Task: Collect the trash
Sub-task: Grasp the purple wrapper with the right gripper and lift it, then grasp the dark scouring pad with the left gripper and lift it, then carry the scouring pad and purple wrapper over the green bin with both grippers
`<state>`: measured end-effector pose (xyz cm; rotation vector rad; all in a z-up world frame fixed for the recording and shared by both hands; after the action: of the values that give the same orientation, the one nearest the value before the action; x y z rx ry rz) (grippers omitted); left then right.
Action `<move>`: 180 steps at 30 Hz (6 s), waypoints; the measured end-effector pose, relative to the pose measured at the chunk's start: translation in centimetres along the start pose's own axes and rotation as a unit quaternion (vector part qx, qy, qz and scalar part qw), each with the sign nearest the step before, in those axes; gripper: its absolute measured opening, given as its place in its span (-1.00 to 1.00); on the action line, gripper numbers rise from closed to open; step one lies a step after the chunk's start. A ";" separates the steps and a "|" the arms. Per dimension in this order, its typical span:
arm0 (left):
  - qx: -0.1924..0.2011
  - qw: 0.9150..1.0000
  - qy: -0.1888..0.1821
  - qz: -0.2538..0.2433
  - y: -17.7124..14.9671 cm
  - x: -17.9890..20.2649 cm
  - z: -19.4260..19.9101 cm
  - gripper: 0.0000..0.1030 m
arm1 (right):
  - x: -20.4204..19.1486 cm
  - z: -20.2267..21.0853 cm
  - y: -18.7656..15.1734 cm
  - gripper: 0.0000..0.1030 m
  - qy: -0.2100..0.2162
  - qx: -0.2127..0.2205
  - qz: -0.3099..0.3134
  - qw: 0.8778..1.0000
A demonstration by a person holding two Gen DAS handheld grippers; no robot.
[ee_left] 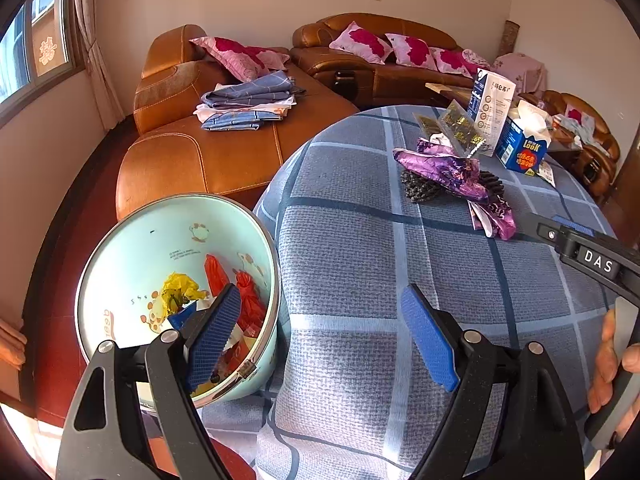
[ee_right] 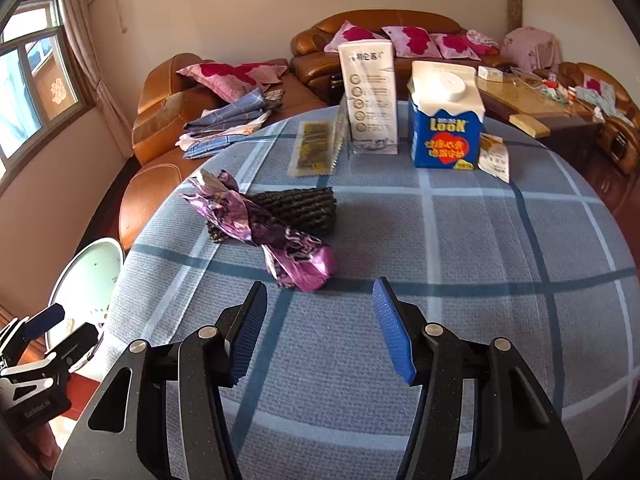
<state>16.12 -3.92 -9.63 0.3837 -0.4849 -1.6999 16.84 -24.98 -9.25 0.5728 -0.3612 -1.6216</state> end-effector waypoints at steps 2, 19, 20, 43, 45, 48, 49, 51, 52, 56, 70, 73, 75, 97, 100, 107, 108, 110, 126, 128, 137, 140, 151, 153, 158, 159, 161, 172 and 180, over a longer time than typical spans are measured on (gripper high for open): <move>-0.004 1.000 0.000 0.002 0.1 -0.2 -0.3 0.57 | -1.3 -0.7 1.1 0.08 -0.011 0.005 0.028 1.000; -0.007 1.000 0.000 0.004 1.3 -0.8 -1.4 0.57 | -1.0 -2.8 2.6 -0.67 -0.027 -0.001 0.056 0.998; -0.005 1.000 -0.002 0.001 1.6 -0.5 -1.5 0.57 | -0.4 -2.2 2.4 -0.73 -0.026 0.004 0.049 0.998; -0.041 0.998 -0.018 -0.054 13.0 9.1 -8.6 0.54 | 13.2 0.0 -0.6 -0.72 -0.103 -0.018 -0.050 0.993; -0.059 0.997 -0.028 -0.043 13.3 9.3 -9.7 0.44 | 13.2 -0.1 -0.8 -0.71 -0.103 -0.015 -0.049 0.993; -0.069 0.996 -0.029 -0.042 13.1 9.8 -10.5 0.33 | 13.2 -0.2 -0.8 -0.69 -0.097 -0.014 -0.051 0.994; -0.064 0.997 -0.022 -0.049 12.9 10.0 -10.5 0.32 | 13.3 -0.2 -0.8 -0.69 -0.094 -0.014 -0.053 0.994; -0.056 0.997 -0.019 -0.057 12.6 10.4 -10.6 0.08 | 13.6 -0.2 -0.8 -0.69 -0.088 -0.014 -0.058 0.994; -0.057 0.996 -0.031 -0.056 12.6 10.5 -10.6 -0.19 | 13.5 -0.2 -0.7 -0.69 -0.085 -0.015 -0.059 0.994; -0.036 0.996 -0.022 -0.075 12.2 11.8 -10.3 -0.58 | 13.5 -0.3 -0.6 -0.67 -0.085 -0.017 -0.061 0.994; 0.025 0.996 -0.035 -0.077 8.1 9.5 -3.5 -0.81 | 13.2 0.6 -0.9 -0.69 -0.094 -0.002 -0.063 0.994; 0.030 0.997 -0.044 -0.061 7.1 8.2 -2.1 -0.81 | 12.5 1.2 -1.7 -0.69 -0.084 -0.001 -0.067 0.994; 0.034 0.997 -0.045 -0.052 6.6 7.5 -1.4 -0.81 | 11.8 1.5 -2.4 -0.70 -0.084 -0.003 -0.062 0.995; 0.056 0.998 -0.038 0.010 0.7 0.5 3.0 -0.81 | 3.4 5.2 -7.0 -0.70 -0.034 0.010 -0.034 0.999; 0.061 0.997 -0.039 0.020 0.1 -0.3 3.7 -0.81 | 2.3 5.4 -7.4 -0.70 -0.029 0.010 -0.030 0.999; 0.070 0.996 -0.039 0.036 -1.1 -2.6 4.9 -0.81 | -0.4 6.3 -7.9 -0.70 -0.020 0.013 -0.010 1.000; 0.071 0.996 -0.039 0.038 -1.2 -2.9 5.0 -0.81 | -0.8 6.4 -8.0 -0.70 -0.020 0.013 -0.006 1.000; 0.073 0.996 -0.039 0.041 -1.6 -3.4 5.4 -0.81 | -1.6 6.6 -8.1 -0.70 -0.018 0.013 0.000 1.000; 0.073 0.995 -0.008 0.070 -3.1 -7.9 6.2 -0.81 | -7.0 6.1 -8.2 -0.70 0.018 0.007 0.044 0.999; 0.073 0.995 -0.004 0.072 -3.1 -8.1 6.2 -0.81 | -7.6 6.0 -8.4 -0.70 0.023 0.004 0.049 0.999; 0.074 0.994 0.005 0.081 -3.3 -9.2 6.2 -0.81 | -10.5 5.4 -7.7 -0.70 0.039 0.000 0.071 0.997; 0.075 0.993 0.006 0.086 -3.4 -9.6 6.2 -0.81 | -11.1 5.4 -7.8 -0.70 0.043 -0.001 0.077 0.996; 0.080 0.992 0.008 0.093 -3.4 -10.0 6.6 -0.81 | -13.0 5.5 -7.9 -0.70 0.055 -0.007 0.089 0.994; 0.081 0.992 0.010 0.093 -3.4 -10.1 6.6 -0.81 | -13.4 5.6 -8.0 -0.70 0.058 -0.007 0.094 0.994; 0.084 0.991 0.015 0.101 -3.5 -10.5 7.1 -0.81 | -14.5 5.9 -7.9 -0.70 0.061 -0.004 0.105 0.993; 0.086 0.991 0.017 0.103 -3.5 -10.6 7.2 -0.81 | -14.7 6.0 -7.8 -0.70 0.062 -0.003 0.106 0.992; 0.089 0.990 0.019 0.106 -3.4 -10.6 7.5 -0.81 | -15.0 6.2 -7.7 -0.70 0.064 -0.001 0.109 0.992; 0.100 0.987 0.036 0.120 -3.6 -11.6 8.3 -0.81 | -16.9 7.2 -7.7 -0.70 0.077 0.011 0.123 0.989; 0.095 0.984 0.059 0.142 -3.9 -13.1 7.9 -0.81 | -18.0 6.6 -7.2 -0.70 0.085 0.009 0.124 0.989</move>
<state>11.24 10.37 -5.07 0.5242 -0.5878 -1.3515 8.27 -6.89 -4.96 0.6479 -0.3075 -1.3216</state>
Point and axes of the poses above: each gripper's, at about its wrist camera, not at the fingertips, and z roughly against the way its jaws point, x to its right, y to its top, the point moved 1 cm from there along -z, roughly the way its jaws point, and after that the axes turned 11 degrees about -x, right-handed, at the moved point
